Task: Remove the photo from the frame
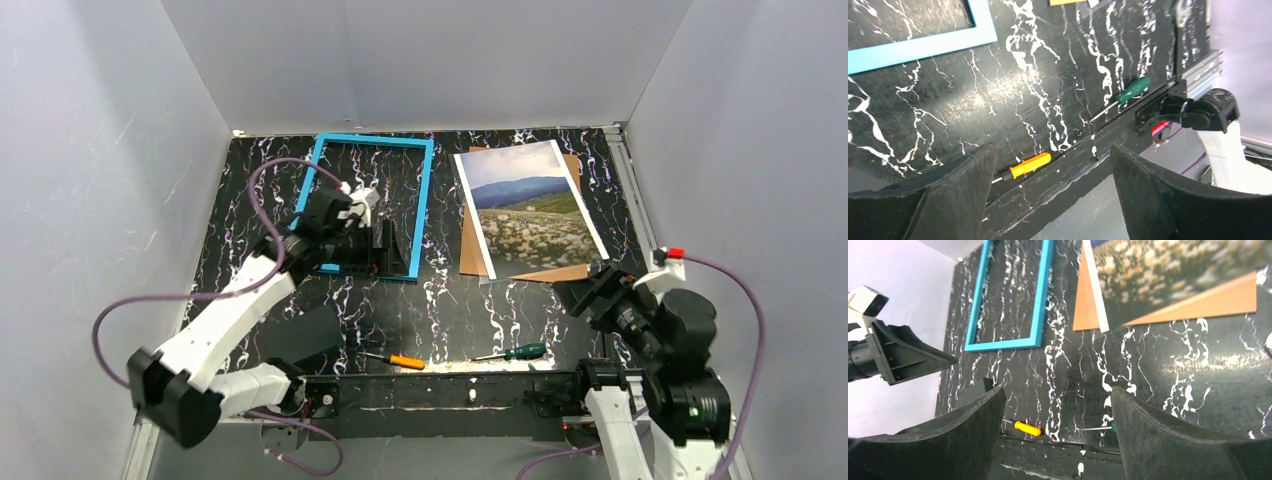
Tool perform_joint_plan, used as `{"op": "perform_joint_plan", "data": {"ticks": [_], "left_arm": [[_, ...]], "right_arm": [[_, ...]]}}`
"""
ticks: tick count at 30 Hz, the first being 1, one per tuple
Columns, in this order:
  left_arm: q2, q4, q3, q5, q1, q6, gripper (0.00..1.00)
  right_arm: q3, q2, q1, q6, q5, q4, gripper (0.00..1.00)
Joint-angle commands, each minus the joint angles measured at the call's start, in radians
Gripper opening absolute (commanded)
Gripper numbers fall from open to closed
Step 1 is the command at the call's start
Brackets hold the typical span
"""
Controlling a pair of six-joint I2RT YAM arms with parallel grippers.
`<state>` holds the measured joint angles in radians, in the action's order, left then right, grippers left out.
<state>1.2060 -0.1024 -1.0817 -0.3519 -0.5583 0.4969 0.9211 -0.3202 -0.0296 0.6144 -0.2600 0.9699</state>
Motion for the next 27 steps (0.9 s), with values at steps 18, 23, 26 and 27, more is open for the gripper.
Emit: {"op": "perform_joint_plan", "data": {"ticks": [18, 23, 26, 27], "left_arm": [[-0.579, -0.106, -0.128, 0.433, -0.003, -0.084, 0.98], [-0.585, -0.128, -0.147, 0.444, -0.003, -0.115, 0.98], [-0.587, -0.137, -0.149, 0.445, -0.003, -0.126, 0.98], [-0.587, -0.139, -0.149, 0.448, -0.003, -0.127, 0.98]], "right_arm": [[0.578, 0.102, -0.005, -0.091, 0.309, 0.248, 0.87], [0.57, 0.093, -0.006, -0.078, 0.308, 0.263, 0.88], [0.537, 0.08, -0.004, -0.084, 0.277, 0.271, 0.88], [0.541, 0.074, -0.004, -0.083, 0.281, 0.283, 0.88]]}}
